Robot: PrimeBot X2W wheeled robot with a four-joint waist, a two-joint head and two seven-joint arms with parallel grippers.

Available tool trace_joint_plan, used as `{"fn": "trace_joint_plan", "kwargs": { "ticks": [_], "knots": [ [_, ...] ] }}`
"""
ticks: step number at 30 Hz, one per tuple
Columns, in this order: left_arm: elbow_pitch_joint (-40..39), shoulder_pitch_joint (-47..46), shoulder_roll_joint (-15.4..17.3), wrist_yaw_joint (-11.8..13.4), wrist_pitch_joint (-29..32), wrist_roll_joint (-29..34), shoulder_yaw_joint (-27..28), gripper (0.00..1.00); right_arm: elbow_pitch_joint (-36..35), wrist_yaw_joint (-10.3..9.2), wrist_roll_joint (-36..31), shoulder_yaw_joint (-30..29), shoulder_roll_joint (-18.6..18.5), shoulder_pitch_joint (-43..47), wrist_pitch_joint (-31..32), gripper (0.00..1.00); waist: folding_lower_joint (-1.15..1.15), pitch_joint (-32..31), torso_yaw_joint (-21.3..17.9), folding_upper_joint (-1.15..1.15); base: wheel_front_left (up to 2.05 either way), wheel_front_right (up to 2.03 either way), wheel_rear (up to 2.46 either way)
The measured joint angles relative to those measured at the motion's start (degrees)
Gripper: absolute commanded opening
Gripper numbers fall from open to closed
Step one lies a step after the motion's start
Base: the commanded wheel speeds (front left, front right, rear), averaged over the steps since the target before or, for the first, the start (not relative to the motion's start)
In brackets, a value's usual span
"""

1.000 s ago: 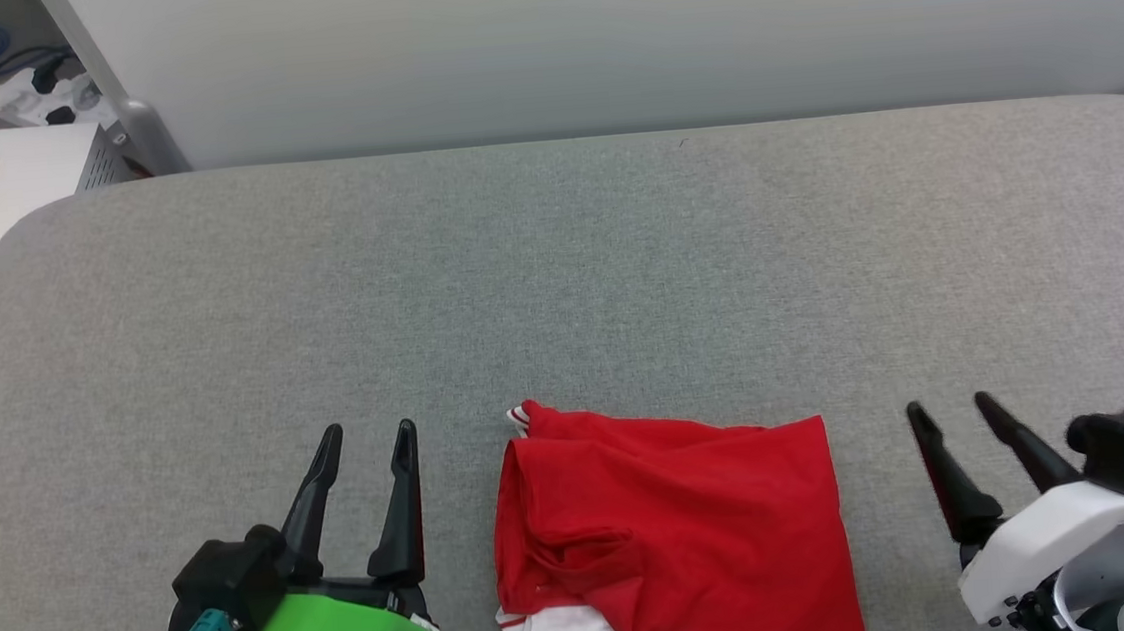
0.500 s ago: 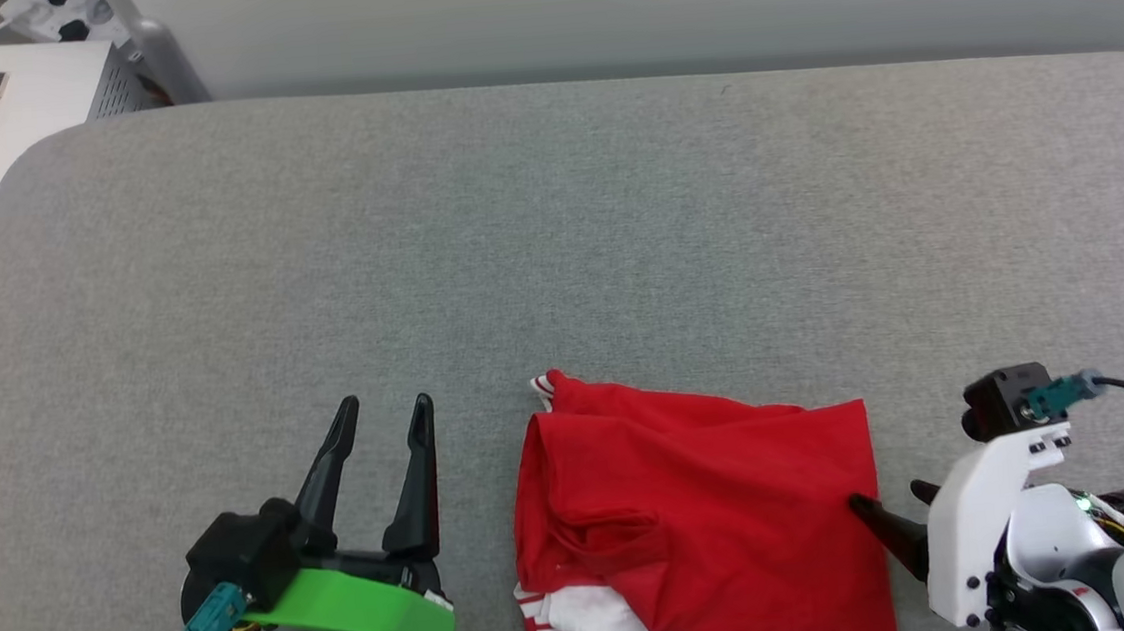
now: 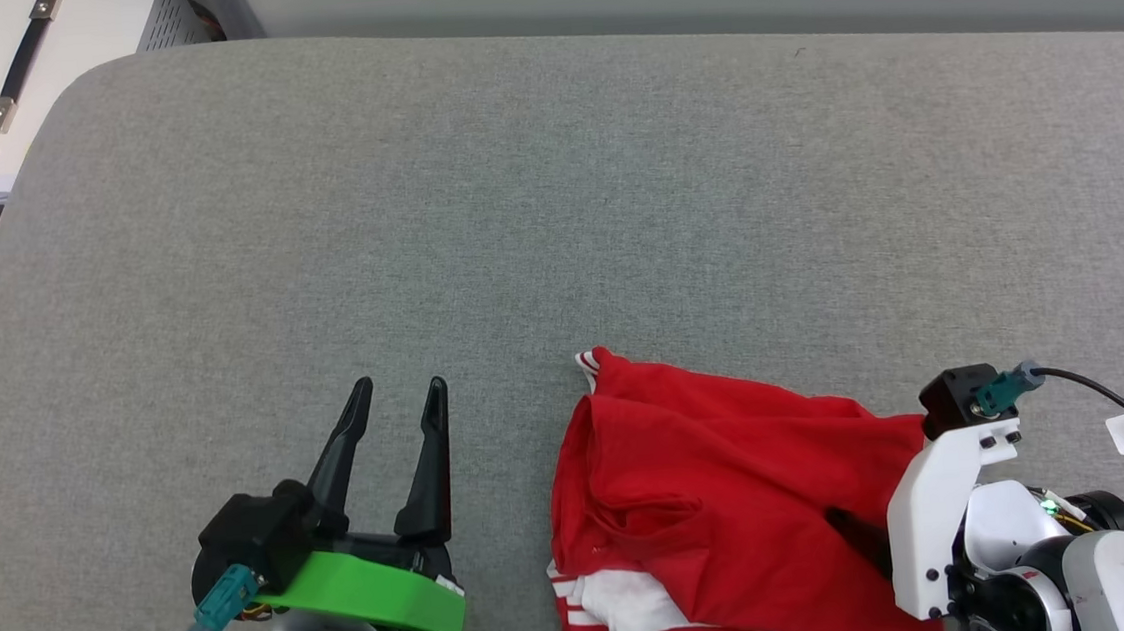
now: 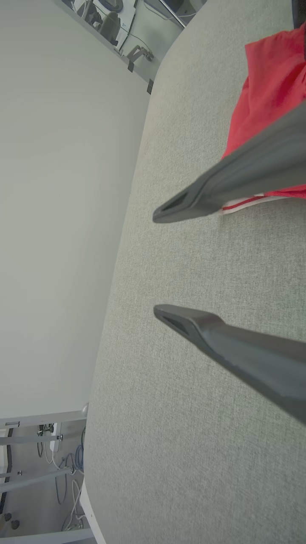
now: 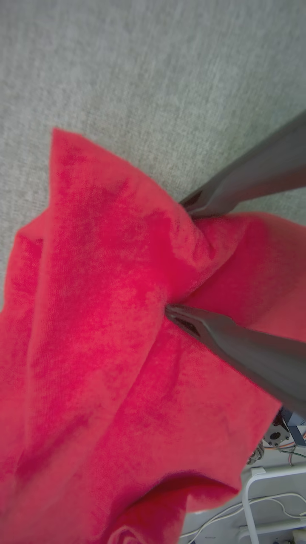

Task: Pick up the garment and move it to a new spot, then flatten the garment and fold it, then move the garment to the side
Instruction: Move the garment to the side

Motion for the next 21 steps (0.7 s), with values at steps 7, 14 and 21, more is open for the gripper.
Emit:
{"fn": "trace_joint_plan", "kwargs": {
  "ticks": [7,14,21],
  "knots": [
    [0.1,-0.1,0.0,0.0,0.0,-0.1,0.1,1.00,3.2,0.00,0.0,3.4,-1.5,-1.7,-4.1,0.00,0.00,0.4,-0.4,0.00,0.00,0.00,0.00],
    [-0.1,-0.2,0.5,0.0,0.0,-0.6,0.2,1.00,1.5,0.08,0.0,9.5,-7.6,-4.0,-6.7,0.00,0.00,-0.2,-3.3,0.00,0.00,0.00,0.00],
    [-1.2,-0.4,1.3,0.0,0.0,-0.6,-1.0,1.00,-1.3,0.07,-0.3,14.9,-21.3,-8.3,-8.0,0.00,0.00,0.1,-8.7,0.00,0.00,0.00,0.00]
  ]
}}
